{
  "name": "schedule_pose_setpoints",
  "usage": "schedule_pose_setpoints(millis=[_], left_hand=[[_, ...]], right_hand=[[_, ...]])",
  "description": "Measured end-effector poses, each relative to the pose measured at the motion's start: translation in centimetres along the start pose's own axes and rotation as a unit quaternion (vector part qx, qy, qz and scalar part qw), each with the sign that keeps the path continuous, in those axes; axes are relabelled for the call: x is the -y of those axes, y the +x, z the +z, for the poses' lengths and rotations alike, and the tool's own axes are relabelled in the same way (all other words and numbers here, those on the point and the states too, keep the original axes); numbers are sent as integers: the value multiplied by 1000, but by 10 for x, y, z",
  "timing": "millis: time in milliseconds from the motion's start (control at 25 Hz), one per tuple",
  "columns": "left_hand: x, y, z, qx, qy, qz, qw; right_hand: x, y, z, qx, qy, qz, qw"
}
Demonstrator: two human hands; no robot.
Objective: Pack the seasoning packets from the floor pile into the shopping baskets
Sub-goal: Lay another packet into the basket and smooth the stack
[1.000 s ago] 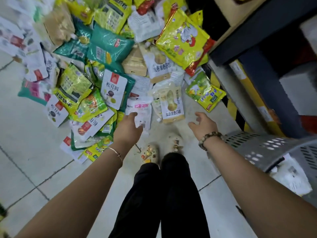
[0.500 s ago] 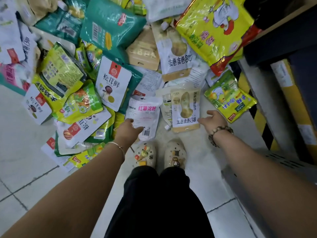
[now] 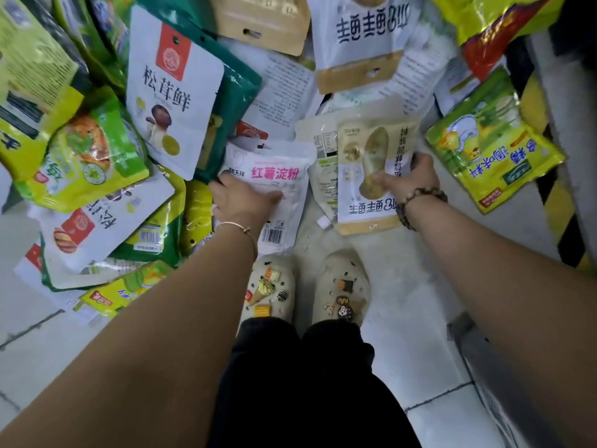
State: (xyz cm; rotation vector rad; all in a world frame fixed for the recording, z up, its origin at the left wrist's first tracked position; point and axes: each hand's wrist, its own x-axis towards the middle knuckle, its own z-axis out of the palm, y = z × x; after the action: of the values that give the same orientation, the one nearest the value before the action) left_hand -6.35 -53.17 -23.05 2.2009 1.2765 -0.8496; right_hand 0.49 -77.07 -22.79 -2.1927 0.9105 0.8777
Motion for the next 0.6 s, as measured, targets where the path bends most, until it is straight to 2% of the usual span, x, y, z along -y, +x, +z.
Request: schedule_pose_setpoints(millis=[160, 320, 440, 600], left_hand=[[-4, 5, -2, -29, 1, -26, 999], [-1, 12, -8, 77, -154, -43, 984], [-1, -3, -14, 71, -219, -2, 973], [-9, -35, -27, 55, -202, 82, 975]], right_hand=[[-5, -6, 4, 1, 14, 20, 1000], [-13, -18, 4, 24, 82, 33, 996], [-16, -31, -2, 16, 125, 4, 992], [-16, -54, -22, 1, 121, -34, 992]])
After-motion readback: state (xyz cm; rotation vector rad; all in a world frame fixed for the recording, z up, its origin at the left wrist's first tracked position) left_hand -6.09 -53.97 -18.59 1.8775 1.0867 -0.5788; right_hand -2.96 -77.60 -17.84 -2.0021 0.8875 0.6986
